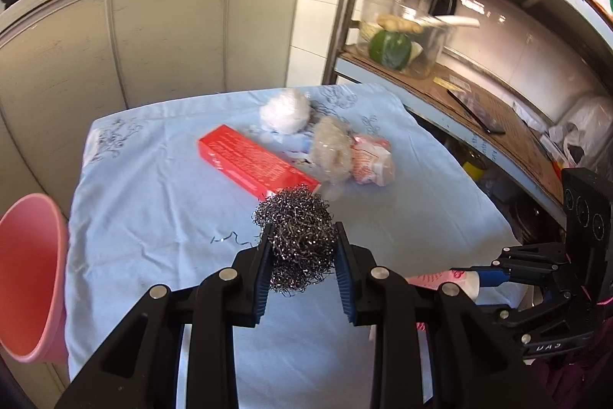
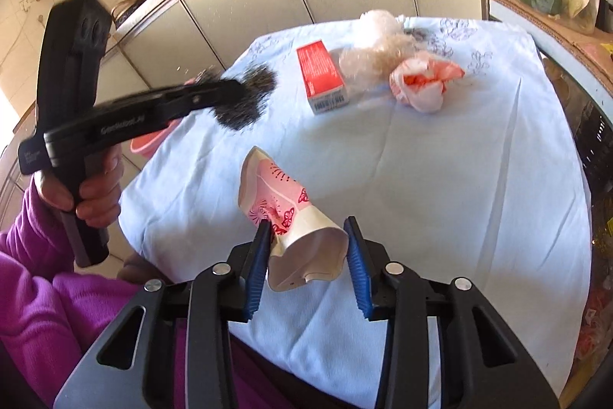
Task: Collect trash
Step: 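Grasp the steel wool scrubber with the left tool while the right tool grasps the pink paper cup, then carry the steel wool and paper cup over the pink bin and release both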
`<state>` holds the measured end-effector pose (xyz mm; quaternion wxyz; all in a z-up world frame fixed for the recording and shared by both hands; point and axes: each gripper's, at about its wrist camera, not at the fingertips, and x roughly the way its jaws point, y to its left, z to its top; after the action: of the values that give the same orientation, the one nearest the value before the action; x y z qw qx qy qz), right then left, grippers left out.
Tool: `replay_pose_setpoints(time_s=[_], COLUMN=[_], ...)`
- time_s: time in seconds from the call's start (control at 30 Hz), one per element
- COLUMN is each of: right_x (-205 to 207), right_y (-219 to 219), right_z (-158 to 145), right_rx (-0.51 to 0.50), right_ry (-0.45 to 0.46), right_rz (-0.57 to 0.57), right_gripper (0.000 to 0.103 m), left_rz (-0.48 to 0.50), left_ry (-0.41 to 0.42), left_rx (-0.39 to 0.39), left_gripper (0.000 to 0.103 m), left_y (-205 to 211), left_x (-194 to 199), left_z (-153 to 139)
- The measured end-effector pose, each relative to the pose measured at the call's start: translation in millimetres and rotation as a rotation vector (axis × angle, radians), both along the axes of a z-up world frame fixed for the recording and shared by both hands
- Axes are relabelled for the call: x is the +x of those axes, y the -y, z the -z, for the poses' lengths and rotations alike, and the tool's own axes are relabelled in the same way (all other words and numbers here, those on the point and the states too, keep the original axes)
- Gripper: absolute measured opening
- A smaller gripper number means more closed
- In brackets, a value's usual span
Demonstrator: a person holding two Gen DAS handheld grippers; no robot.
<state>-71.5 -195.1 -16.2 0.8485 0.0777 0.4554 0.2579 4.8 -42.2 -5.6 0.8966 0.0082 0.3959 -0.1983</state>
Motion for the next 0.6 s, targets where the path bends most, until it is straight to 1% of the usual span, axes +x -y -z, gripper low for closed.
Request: replay_pose_setpoints(time_s=[0.27,0.37,0.47,0.6], right_x=[19.2,29.0,36.3,42.1], right_y=[-9.4,-13.6,-21.9,-34.7], right_z=[-11.6,-16.2,-21.3,-27.8], right_rx=[0.004,0.022,0.043,0.042], right_ry=[0.073,0.090,0.103,0.127], right_rz=[0.055,0.081,0.080,0.066], right_gripper=[0.039,0.039,0.039,0.039], left_rz=[-0.100,-0.131,-0.157,-0.196], left_ry=[0.040,0.061,0.087,0.123], left_rx=[0.002,0.009,0.017,0.034], left_gripper=[0.029,0.029,0.029,0.029], left_y=[-31.9,-41.0,-49.5,-60.4], left_x=[-4.4,-8.3,-15.2,-23.0], left_z=[-7.4,-11.7,-17.0,-23.3])
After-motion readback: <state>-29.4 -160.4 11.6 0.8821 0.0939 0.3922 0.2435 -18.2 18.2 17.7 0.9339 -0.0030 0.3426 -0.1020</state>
